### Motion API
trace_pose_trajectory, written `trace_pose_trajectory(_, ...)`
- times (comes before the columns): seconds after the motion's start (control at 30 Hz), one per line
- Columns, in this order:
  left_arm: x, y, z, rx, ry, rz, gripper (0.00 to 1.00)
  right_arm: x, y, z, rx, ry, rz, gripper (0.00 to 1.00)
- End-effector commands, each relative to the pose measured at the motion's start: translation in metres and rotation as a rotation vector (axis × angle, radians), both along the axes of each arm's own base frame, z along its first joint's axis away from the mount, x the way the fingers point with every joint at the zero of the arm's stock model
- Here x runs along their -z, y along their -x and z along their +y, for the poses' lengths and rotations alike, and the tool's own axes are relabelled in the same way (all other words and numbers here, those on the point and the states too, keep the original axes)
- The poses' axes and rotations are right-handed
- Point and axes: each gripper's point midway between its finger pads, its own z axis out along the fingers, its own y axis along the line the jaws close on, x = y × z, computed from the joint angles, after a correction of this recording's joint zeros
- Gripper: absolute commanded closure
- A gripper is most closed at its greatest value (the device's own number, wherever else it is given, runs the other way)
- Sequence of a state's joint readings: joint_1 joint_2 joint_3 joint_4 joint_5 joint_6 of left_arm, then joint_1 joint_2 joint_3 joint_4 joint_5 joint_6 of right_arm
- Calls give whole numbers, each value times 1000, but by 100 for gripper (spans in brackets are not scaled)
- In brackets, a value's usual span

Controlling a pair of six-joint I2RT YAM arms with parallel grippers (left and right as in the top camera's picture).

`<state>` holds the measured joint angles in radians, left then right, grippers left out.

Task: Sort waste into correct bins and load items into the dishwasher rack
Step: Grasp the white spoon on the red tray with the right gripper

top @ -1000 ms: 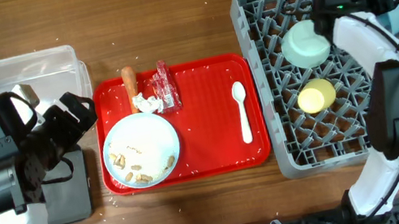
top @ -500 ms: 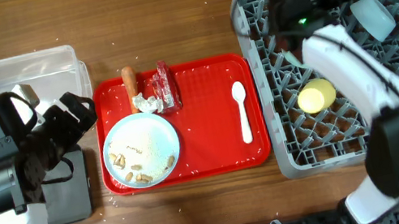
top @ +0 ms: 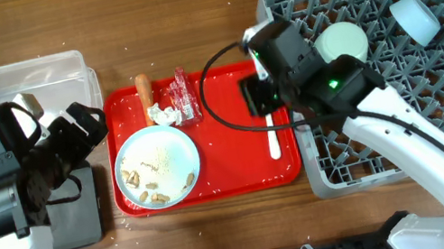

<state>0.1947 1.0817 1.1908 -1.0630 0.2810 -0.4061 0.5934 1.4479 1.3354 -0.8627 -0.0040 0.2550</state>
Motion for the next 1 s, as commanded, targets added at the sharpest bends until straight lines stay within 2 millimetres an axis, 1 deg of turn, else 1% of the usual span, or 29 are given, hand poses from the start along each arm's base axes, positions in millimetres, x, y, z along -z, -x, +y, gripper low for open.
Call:
trace_pose_trajectory(0.0, -5, -2, 4, -16, -7, -13, 0, -3, 53, 43, -107, -214, 230, 31)
trace_pose_trajectory(0.03, -5, -2, 4, -16, -7, -13, 0, -3, 57, 47, -121, -209, 230, 29)
trace_pose_trajectory(0.1, -5, -2, 4, -16, -7, -13, 0, -5, 67, 61, -165, -204, 212, 22)
trace_pose_trajectory(0.13, -5, -2, 4, -16, -8, -13, 0, -6, 69, 65, -160, -198, 198, 21)
trace_pose_trajectory(0.23, -5, -2, 4, -16, -8, -13, 0, -7, 70, 71, -132, -164, 149, 20)
trace_pose_trajectory(0.3, -5, -2, 4, -16, -8, -13, 0, -2, 68, 63, -81, -119, 140, 20)
trace_pose_trajectory(0.4, -5, -2, 4, -16, -8, -13, 0, 17, 58, 28, 153, -2, 146, 21)
trace_pose_trajectory(0.43, -5, -2, 4, -16, -8, -13, 0, 27, 52, 13, 243, 60, 129, 23)
trace_pose_trajectory(0.47, -5, -2, 4, -16, -7, -13, 0, 33, 48, 5, 286, 95, 119, 27)
trace_pose_trajectory(0.53, -5, -2, 4, -16, -7, -13, 0, 46, 40, -4, 332, 148, 106, 30)
trace_pose_trajectory(0.67, -5, -2, 4, -16, -8, -13, 0, 88, 13, -19, 396, 246, 112, 32)
trace_pose_trajectory(0.7, -5, -2, 4, -16, -7, -13, 0, 102, 5, -23, 398, 272, 126, 32)
trace_pose_trajectory(0.77, -5, -2, 4, -16, -7, -13, 0, 125, -7, -24, 368, 284, 171, 32)
trace_pose_trajectory(0.8, -5, -2, 4, -16, -7, -13, 0, 134, -10, -23, 346, 281, 194, 32)
trace_pose_trajectory(0.83, -5, -2, 4, -16, -8, -13, 0, 148, -14, -21, 309, 269, 232, 34)
trace_pose_trajectory(0.87, -5, -2, 4, -16, -8, -13, 0, 156, -15, -21, 300, 267, 253, 35)
trace_pose_trajectory(0.9, -5, -2, 4, -16, -8, -13, 0, 167, -17, -26, 316, 268, 284, 35)
trace_pose_trajectory(0.97, -5, -2, 4, -16, -8, -13, 0, 179, -19, -33, 344, 267, 325, 37)
